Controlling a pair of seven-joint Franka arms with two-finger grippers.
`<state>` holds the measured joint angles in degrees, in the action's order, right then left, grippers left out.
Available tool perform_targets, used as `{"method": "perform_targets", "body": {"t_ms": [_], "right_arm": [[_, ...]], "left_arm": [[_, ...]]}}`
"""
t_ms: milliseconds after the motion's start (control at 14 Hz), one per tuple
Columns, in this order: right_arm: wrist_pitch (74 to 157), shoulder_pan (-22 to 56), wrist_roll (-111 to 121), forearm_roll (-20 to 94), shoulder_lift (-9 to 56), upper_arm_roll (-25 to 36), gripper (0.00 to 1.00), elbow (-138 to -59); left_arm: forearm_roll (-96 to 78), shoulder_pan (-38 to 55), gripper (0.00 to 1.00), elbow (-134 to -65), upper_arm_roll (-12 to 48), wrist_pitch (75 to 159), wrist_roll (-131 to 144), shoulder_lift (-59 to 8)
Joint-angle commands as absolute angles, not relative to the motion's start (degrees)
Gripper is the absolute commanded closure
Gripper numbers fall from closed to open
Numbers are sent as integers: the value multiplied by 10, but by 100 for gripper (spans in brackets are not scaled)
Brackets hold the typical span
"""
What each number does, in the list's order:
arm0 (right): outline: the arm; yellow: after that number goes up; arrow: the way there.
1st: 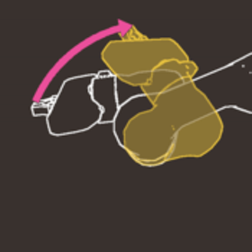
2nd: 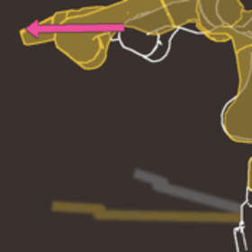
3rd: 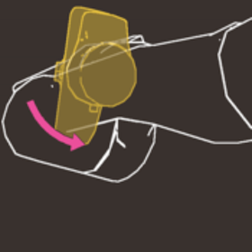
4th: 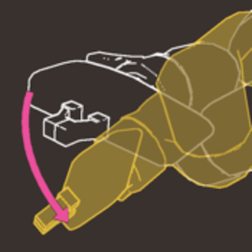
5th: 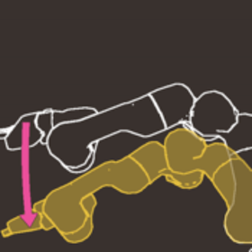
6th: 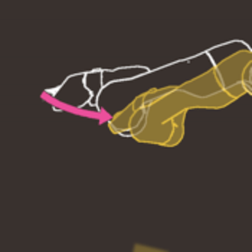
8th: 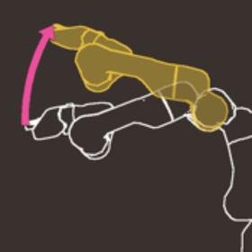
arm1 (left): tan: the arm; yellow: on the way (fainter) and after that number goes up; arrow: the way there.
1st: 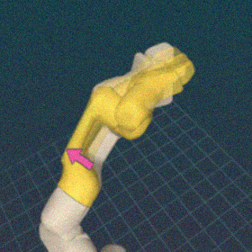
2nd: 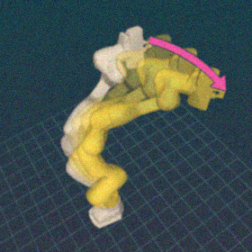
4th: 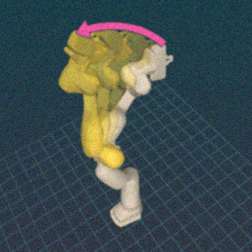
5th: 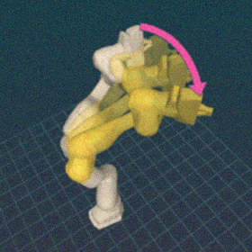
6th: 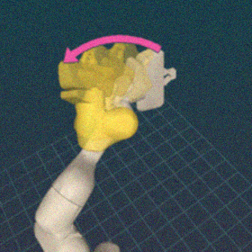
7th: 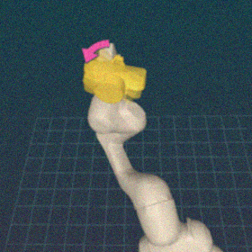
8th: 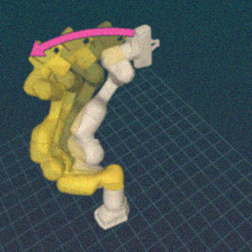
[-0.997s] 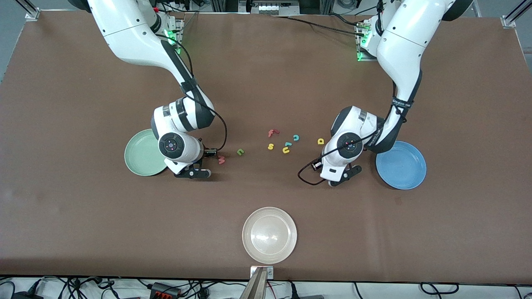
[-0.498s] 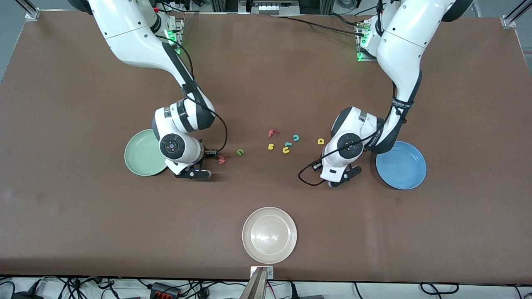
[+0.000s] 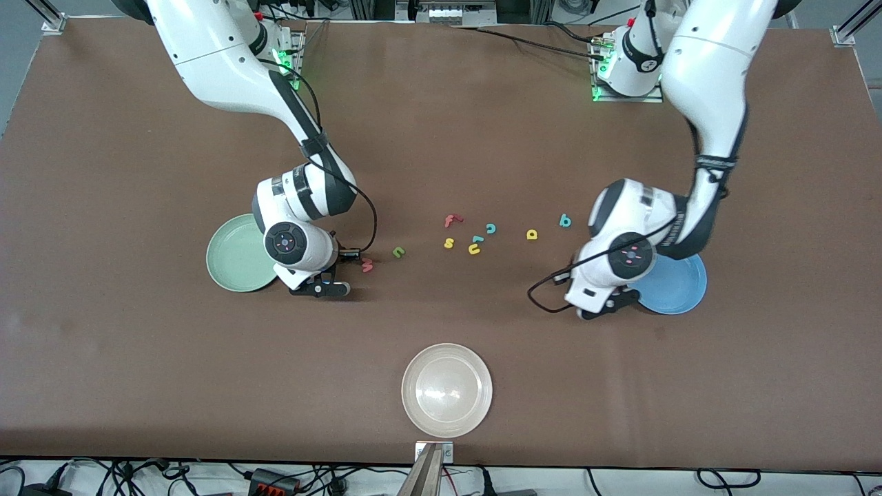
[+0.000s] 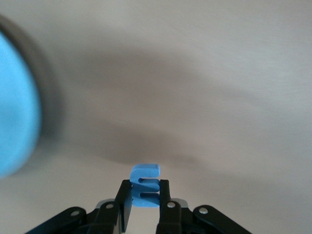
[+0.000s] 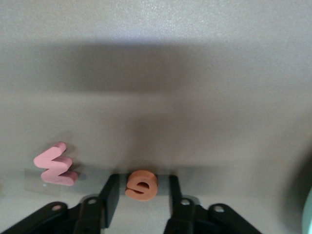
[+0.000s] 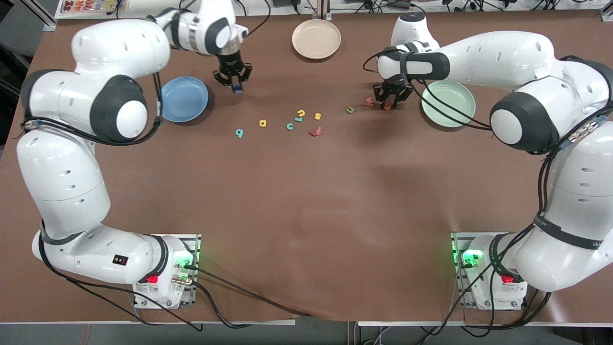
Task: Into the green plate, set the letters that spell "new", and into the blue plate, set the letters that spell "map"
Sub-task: 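Drop the blue letter on the blue plate while the right gripper drops orange e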
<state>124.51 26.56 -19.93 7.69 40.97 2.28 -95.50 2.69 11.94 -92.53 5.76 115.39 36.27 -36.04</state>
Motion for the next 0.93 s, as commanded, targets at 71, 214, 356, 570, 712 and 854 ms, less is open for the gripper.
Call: {"method": "perform_targets", "body": {"t_ms": [71,214,356,570,712,854], "right_arm": [[1245,266,-198,86,414,23,86,-955],[1235,261,-189,86,403,24,91,-951],[1209,252,-187,85,370,29,91,-947],[1131,206,-156,70,310,41,91,-949],[1080,176,-73,67,280,64,91,-959],[1068,161,-18,67,271,91,91,-981]], "left_arm": [[95,66,97,-934,58,1101,233,-328],[100,33,97,-940,58,1106,158,-334],[139,5,97,-953,59,1118,108,-342],[140,0,95,-1000,59,1178,105,-344],[141,-20,86,-1028,67,1214,105,-342],[140,-18,0,-1027,67,1210,105,-338]]}}
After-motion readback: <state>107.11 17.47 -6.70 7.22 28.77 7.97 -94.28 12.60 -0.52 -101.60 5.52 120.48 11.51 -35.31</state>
